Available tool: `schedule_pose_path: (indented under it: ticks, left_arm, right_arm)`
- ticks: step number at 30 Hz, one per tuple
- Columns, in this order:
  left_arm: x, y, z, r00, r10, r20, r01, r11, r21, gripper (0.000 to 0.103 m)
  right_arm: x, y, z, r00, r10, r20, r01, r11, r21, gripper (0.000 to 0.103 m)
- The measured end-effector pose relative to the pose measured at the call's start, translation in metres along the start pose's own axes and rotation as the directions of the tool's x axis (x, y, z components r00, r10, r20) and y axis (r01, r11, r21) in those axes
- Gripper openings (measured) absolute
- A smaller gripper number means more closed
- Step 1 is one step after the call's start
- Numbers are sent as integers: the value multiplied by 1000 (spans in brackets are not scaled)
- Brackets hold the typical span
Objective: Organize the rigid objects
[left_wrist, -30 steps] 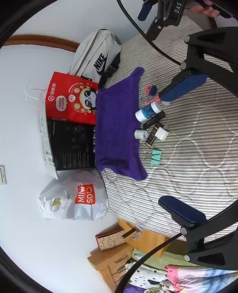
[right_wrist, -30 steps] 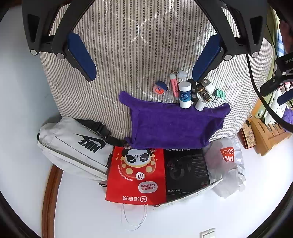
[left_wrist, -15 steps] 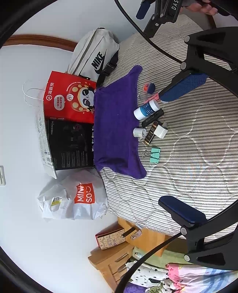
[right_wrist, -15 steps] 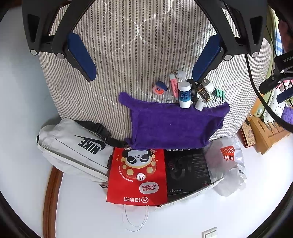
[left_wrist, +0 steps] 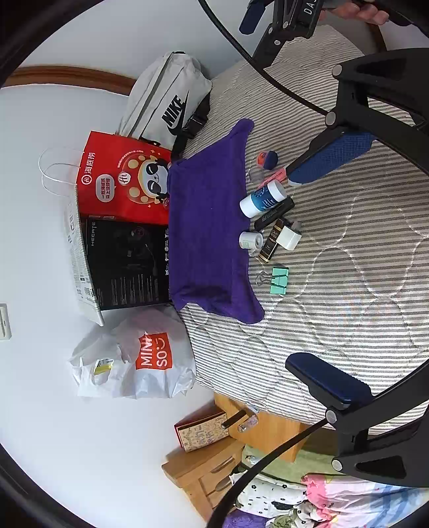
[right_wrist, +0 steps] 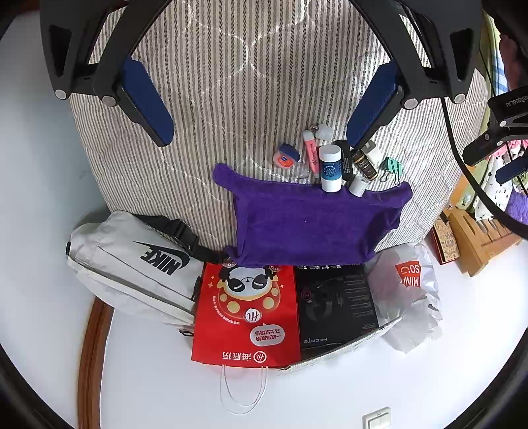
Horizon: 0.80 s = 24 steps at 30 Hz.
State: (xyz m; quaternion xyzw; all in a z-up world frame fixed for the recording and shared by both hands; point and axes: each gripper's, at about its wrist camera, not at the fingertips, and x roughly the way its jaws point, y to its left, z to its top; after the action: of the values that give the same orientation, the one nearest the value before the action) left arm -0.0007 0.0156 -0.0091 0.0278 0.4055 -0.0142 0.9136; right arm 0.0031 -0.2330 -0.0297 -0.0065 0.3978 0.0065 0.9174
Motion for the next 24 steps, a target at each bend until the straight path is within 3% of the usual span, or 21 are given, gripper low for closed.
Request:
schedule_pose_path:
  ticks: [24]
  left_arm:
    - [2, 2, -3, 1000, 8, -6, -8, 1000, 0, 103]
  right_arm:
    - [5, 7, -2, 1000, 8, -18, -8, 1000, -21, 103]
